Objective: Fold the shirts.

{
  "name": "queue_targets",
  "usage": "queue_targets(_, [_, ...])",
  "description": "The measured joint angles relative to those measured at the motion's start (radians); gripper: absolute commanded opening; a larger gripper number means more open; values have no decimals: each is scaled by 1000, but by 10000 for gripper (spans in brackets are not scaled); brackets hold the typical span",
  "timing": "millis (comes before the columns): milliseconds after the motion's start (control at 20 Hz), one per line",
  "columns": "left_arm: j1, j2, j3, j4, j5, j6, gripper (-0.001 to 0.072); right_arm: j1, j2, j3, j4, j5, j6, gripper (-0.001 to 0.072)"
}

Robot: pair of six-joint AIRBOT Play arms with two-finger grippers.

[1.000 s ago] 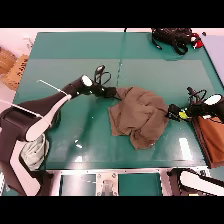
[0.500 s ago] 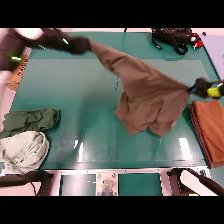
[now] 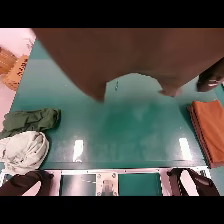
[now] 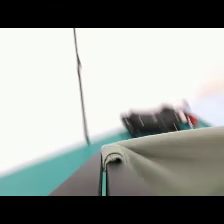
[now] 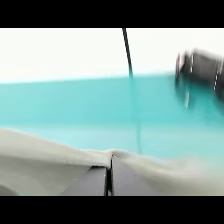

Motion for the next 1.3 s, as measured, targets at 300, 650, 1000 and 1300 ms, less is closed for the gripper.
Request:
queue_targets(300, [0,26,-9,124,-21,4,23,0,27,54,14,-16,8,20])
queue_targets(650, [0,-217,-214,183,-33,16,23,25,-142,-294,174,-77,-127,21])
queue_targets(1000, [2,-695,-301,20,10,34,26,187,-579,-552,235,-364,-253,21])
queue_targets(1300, [14,-861,-275,-150,11,23,559,184,-788,-500,247,-409,-274,241])
